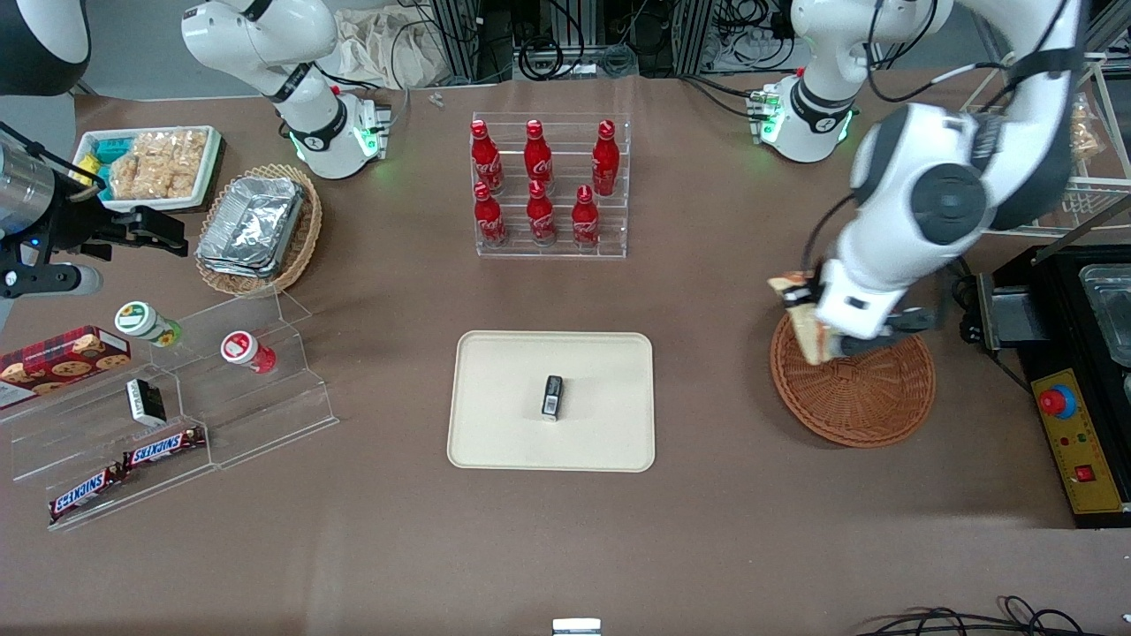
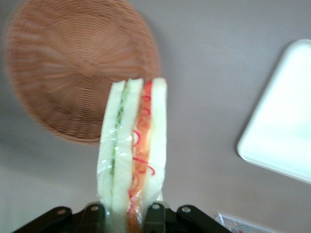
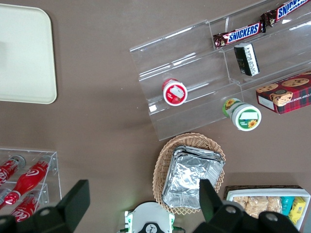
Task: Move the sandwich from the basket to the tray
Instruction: 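Lift the sandwich with the left gripper and carry it toward the white tray, then lower the sandwich onto the tray beside the black box and open the left gripper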
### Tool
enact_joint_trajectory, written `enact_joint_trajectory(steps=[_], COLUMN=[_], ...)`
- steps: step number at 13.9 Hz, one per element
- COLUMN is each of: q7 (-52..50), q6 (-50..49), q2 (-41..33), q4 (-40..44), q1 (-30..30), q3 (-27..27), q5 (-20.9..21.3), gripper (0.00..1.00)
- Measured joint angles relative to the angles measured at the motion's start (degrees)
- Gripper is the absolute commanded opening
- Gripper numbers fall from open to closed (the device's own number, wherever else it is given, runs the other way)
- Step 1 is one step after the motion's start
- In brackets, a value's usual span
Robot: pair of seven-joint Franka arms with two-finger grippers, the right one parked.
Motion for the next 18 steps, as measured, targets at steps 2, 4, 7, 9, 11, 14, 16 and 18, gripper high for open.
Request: enact_joint_trajectory(steps=[2, 4, 7, 9, 11, 14, 16, 18], q7=[-0.11, -0.11, -0.05, -1.78, -5.58, -11.14, -12.84, -12.85], q6=[6.96, 10.47, 10.81, 13.50, 17.34, 21.61, 26.13, 30.84], q2=[4.36, 8.91, 13.60, 16.41, 20.00, 25.24, 28.33, 31.25], q4=[1.38, 3.75, 6.89, 7.84, 8.92, 9.61, 9.73, 9.85], q1=[-0.24, -0.32, -1.73, -3.85, -5.60, -7.25, -7.35, -7.33], q3=[-5.07, -8.71, -10.88, -10.94, -10.94, -10.94, -10.89, -10.68], q5=[-0.25, -0.07, 2.96, 4.26, 5.71, 13.39, 16.91, 19.70], gripper=[0.00, 0.00, 0.00, 0.00, 0.00, 0.00, 0.00, 0.32])
